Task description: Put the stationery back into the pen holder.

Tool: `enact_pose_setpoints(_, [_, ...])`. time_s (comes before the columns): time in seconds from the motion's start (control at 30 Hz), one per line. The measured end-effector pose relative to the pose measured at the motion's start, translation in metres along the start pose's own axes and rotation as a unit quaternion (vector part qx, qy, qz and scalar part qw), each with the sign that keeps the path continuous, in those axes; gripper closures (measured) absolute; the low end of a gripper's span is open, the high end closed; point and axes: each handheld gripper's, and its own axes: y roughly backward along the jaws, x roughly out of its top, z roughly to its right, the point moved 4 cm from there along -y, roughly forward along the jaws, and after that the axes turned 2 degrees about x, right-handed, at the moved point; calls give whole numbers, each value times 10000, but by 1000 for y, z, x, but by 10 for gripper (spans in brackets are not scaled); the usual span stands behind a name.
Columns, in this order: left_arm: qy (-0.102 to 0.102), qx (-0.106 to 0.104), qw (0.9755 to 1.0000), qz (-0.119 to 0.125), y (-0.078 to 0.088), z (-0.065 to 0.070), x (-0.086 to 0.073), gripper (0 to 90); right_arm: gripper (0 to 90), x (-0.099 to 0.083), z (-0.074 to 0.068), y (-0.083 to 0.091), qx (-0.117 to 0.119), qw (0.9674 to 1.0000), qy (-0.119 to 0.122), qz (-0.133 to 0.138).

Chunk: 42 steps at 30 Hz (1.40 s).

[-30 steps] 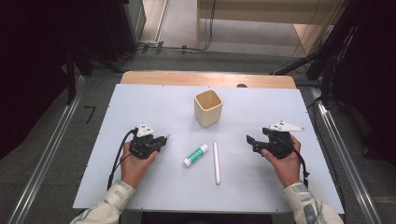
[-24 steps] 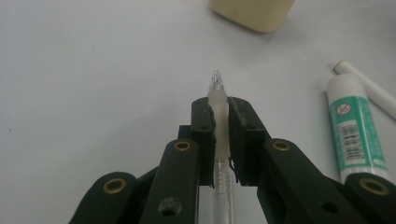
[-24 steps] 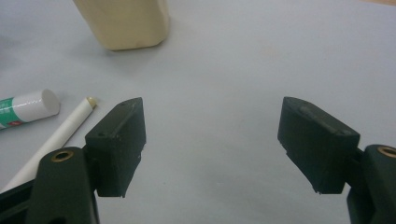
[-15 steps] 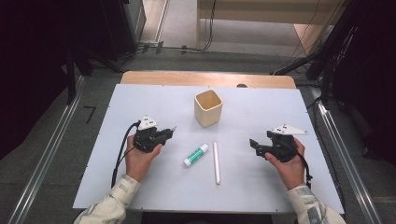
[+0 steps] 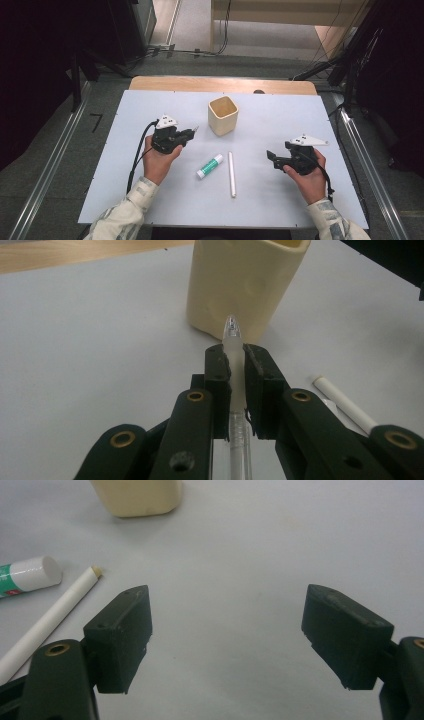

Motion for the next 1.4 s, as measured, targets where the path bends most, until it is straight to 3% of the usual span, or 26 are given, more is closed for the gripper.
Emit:
enact_pose_setpoints(0.67, [17, -212, 9996, 208, -10, 13, 25, 823, 189, 0, -1, -1, 0, 10000, 39, -4])
enact_pose_setpoints(1.4, [10, -270, 9993, 265, -24, 20, 55, 823, 189, 0, -1, -3, -31, 10000, 75, -15])
